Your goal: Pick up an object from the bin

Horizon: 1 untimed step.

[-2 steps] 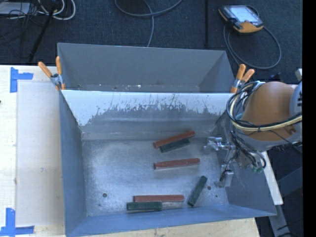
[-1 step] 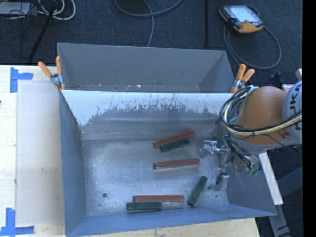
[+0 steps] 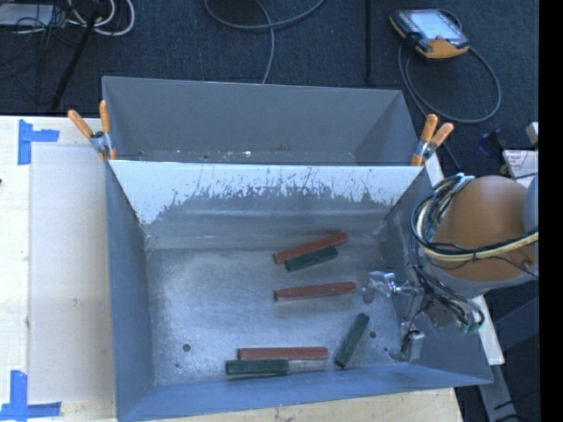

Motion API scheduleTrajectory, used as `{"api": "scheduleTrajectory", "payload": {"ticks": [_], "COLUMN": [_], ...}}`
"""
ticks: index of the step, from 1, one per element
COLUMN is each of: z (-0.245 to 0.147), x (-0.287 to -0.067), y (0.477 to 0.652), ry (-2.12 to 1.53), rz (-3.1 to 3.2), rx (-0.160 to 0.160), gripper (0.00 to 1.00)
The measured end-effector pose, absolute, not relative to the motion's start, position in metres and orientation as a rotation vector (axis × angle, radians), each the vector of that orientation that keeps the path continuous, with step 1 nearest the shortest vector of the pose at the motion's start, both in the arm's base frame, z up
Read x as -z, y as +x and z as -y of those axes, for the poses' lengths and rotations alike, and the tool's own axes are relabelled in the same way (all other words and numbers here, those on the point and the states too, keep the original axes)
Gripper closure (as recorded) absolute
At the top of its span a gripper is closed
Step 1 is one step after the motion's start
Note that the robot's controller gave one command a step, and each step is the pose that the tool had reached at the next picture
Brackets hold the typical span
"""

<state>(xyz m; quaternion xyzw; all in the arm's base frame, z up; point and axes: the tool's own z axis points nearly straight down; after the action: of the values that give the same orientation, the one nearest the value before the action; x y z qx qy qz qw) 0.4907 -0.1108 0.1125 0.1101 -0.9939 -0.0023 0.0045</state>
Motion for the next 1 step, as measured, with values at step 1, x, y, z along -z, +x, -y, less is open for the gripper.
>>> {"api": "scheduleTrajectory", "payload": {"ticks": [1], "z": [0.0792], "x": [-0.0933], "y": [0.5367], "ry": [0.509], "rz": [3.103], "rx": [-0.004], "gripper": [0.0]}}
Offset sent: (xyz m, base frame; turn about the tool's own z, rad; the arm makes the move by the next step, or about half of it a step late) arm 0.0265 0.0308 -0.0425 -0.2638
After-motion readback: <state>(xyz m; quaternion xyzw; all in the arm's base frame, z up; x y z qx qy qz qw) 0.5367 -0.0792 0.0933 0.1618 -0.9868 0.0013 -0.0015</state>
